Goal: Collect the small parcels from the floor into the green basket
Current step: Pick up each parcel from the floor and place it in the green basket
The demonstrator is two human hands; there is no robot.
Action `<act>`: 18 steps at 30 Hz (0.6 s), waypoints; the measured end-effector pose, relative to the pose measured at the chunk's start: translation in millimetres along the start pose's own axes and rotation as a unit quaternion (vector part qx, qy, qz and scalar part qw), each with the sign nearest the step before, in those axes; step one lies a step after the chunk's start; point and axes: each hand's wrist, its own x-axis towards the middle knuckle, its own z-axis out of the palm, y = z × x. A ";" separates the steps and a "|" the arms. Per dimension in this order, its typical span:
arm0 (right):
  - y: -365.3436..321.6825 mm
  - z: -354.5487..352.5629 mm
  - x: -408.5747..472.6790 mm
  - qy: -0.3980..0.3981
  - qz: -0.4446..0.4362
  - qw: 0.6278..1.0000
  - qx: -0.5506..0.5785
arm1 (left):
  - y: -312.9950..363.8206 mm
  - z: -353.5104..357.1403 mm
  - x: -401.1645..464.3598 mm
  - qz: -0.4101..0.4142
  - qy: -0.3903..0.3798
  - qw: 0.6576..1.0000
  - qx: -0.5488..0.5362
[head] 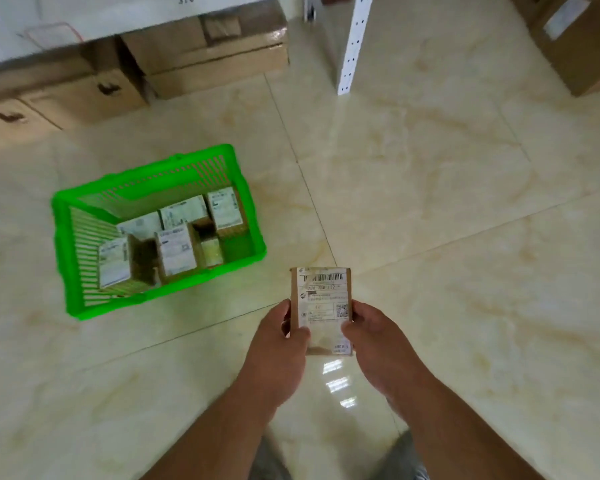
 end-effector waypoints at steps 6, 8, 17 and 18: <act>-70.2 76.8 10.4 -0.014 -0.008 1.000 -0.015 | 0.4 -98.7 5.3 0.006 0.024 0.998 -0.063; -88.3 97.9 17.9 -0.019 -0.016 0.999 -0.024 | 2.4 -125.7 10.1 0.015 0.036 0.997 -0.070; -150.1 148.1 71.2 -0.047 -0.008 0.997 -0.055 | 8.0 -188.1 63.7 -0.028 0.066 0.991 -0.111; -155.8 149.7 80.0 -0.046 -0.005 0.997 -0.058 | 10.0 -191.3 73.4 -0.035 0.061 0.991 -0.112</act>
